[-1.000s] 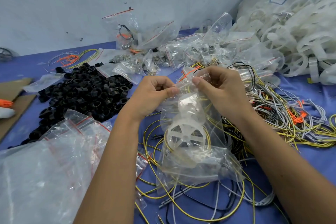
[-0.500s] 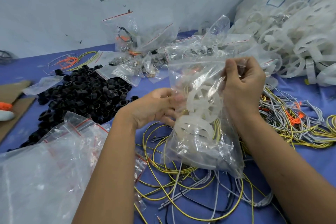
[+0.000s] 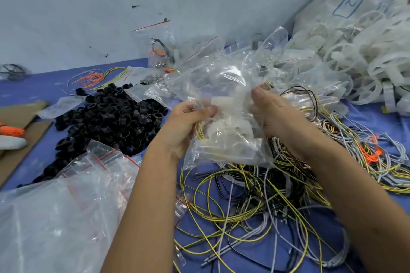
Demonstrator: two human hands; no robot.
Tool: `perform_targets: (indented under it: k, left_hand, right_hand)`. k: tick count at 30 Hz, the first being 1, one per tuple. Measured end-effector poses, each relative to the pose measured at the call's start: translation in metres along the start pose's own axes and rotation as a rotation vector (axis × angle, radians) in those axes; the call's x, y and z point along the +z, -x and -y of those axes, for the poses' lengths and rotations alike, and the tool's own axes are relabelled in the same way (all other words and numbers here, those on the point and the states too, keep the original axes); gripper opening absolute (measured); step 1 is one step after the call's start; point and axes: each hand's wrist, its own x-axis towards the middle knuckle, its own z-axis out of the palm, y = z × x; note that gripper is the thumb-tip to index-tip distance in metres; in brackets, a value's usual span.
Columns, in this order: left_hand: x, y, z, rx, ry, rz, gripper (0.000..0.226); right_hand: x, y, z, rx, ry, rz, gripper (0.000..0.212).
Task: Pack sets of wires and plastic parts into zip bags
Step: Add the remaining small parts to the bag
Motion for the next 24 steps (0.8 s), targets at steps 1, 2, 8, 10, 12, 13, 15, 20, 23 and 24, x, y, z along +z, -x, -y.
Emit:
perform_targets:
  k: [1,2,8,10,12,13,15,20,23,24]
  left_hand:
    - [0.0,-0.001,-0.002,-0.015,0.021,-0.028,0.018]
    - [0.001,-0.002,-0.005,-0.041,0.023,-0.048,0.011]
    - [-0.005,-0.027,-0.029,-0.302,0.297,-0.186,0.04]
    - [-0.011,-0.048,-0.051,-0.165,0.477,-0.35,0.036]
    - [-0.013,-0.069,-0.076,0.019,0.64,-0.451,0.037]
    - [-0.012,-0.078,-0.087,0.093,0.662,-0.453,0.039]
    - [-0.007,-0.096,-0.101,0.113,0.571,-0.448,0.049]
    - [-0.006,-0.102,-0.101,0.109,0.322,-0.471,0.057]
    - [-0.013,-0.087,-0.085,0.116,0.262,-0.502,0.043]
    - [-0.016,-0.079,-0.079,0.103,0.241,-0.503,0.041]
  right_hand:
    - [0.001,-0.002,0.001,0.028,-0.004,0.051,0.045]
    - [0.004,-0.004,0.002,0.054,-0.017,0.067,0.046]
    - [0.013,-0.059,0.021,0.237,-0.174,-0.043,0.091]
    - [0.01,-0.101,0.033,0.254,-0.324,-0.094,0.06]
    - [0.009,-0.147,0.052,0.222,-0.551,-0.142,0.038]
    - [0.008,-0.168,0.062,0.193,-0.704,-0.149,0.029]
    - [0.008,-0.196,0.079,0.146,-0.947,-0.175,0.023]
    - [0.032,-0.204,0.071,0.25,-0.508,-0.24,0.016]
    - [0.056,-0.165,0.054,0.198,-0.317,-0.164,0.016]
    - [0.066,-0.147,0.049,0.197,-0.254,-0.137,0.019]
